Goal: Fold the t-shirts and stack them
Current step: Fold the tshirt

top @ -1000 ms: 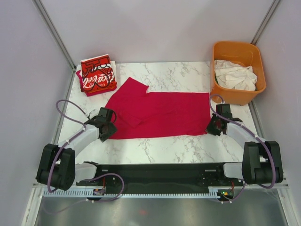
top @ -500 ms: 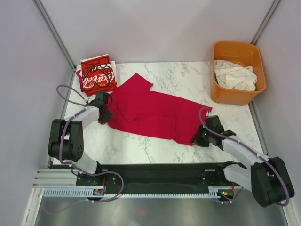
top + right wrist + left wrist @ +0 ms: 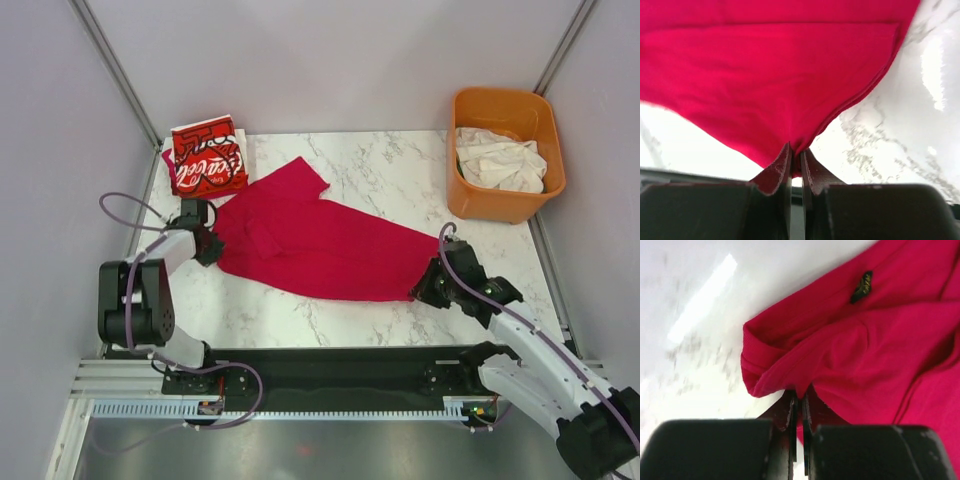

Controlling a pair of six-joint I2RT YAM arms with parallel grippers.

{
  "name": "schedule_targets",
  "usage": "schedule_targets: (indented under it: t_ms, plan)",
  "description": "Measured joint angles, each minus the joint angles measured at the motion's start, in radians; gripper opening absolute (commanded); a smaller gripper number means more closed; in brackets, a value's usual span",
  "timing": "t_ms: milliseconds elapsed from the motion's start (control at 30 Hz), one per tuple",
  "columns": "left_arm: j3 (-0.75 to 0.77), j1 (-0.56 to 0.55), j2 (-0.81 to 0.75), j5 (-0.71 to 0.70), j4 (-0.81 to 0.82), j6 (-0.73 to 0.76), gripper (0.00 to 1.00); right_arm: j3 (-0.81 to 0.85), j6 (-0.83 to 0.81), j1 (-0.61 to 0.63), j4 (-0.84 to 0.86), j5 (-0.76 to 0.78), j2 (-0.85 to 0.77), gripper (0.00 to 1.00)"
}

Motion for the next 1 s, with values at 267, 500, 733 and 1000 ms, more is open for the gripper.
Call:
schedule_targets:
  t_ms: [267, 500, 733, 1000]
  plan:
    - [-0.241, 0.001, -0.443, 0.127, -0.076, -0.021, 0.02, -0.044, 0.019, -0.058, -0.063, 0.132, 0.031, 0.00]
    - [-0.319, -0.100, -0.790, 0.257, -0.242, -0.103, 0.31, -0.030, 0.101, -0.105, -0.185, 0.272, -0.094, 0.97]
    - [-0.306, -0.182, -0.961, 0.339, -0.398, -0.145, 1.00, 0.090, 0.113, -0.116, -0.245, 0.354, -0.133, 0.98]
    - [0.050, -0.189, -0.867, 0.175, -0.554, -0.023, 1.00, 0.207, 0.041, -0.117, -0.143, 0.360, -0.049, 0.98]
